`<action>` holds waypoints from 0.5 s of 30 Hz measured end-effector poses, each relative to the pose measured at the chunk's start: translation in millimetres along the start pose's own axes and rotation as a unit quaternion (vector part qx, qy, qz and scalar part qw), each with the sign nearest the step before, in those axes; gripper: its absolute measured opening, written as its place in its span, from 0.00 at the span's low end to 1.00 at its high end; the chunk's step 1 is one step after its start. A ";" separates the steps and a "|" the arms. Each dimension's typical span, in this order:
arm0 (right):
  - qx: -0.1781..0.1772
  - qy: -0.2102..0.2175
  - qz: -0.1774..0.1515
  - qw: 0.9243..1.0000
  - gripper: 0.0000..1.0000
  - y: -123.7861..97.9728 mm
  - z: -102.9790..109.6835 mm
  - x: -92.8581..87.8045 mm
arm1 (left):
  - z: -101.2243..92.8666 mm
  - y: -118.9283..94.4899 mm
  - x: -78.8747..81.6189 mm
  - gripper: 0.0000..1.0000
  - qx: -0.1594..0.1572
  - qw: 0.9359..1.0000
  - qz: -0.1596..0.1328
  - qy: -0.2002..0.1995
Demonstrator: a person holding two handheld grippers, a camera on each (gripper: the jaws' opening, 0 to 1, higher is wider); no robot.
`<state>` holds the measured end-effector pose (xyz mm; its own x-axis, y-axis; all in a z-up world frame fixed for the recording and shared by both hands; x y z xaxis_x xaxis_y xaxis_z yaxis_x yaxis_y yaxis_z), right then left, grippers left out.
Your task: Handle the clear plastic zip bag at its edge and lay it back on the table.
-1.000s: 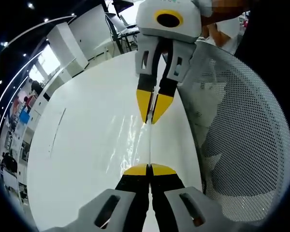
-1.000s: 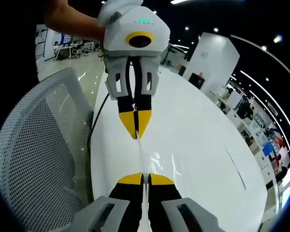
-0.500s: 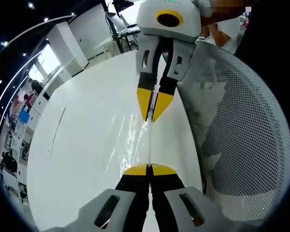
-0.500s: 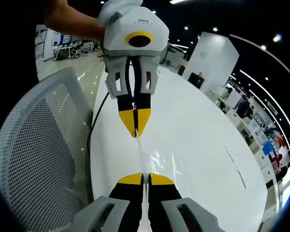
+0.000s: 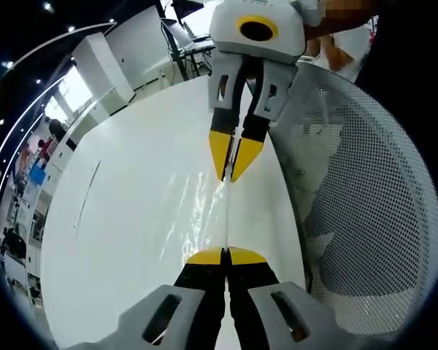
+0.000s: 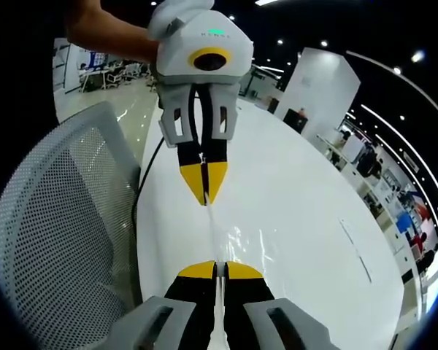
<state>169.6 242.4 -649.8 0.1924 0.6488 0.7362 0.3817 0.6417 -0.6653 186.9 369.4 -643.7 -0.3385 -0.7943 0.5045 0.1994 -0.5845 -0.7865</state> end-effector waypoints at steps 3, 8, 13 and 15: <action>0.000 0.000 0.000 1.000 0.00 -0.2 0.6 0.3 | -0.5 -0.7 0.6 0.00 0.000 1.000 -0.001 -0.001; 0.001 -0.001 0.000 1.000 0.00 0.6 1.5 0.9 | -1.9 -0.9 -0.4 0.00 -0.002 1.000 0.001 0.000; 0.002 -0.001 0.000 1.000 0.00 0.6 2.6 1.2 | -3.1 -1.7 -0.6 0.00 -0.003 1.000 0.000 -0.003; 0.003 -0.001 0.000 1.000 0.00 0.6 2.7 1.3 | -3.2 -1.8 -0.6 0.00 -0.003 1.000 0.000 -0.003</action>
<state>167.6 244.7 -649.7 0.1909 0.6494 0.7360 0.3772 0.6437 -0.6658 183.8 371.5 -643.8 -0.3328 -0.7951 0.5069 0.1935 -0.5837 -0.7886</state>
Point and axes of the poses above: the point that each gripper's makers call its tool centre point, and the gripper's own axes: y roughly forward along the fingers, z roughly to its left, x roughly out of its top, the point moved 6 cm from there along -y, roughly backward along the fingers, and after that the axes turned 14 degrees about y, right-handed, at the moved point
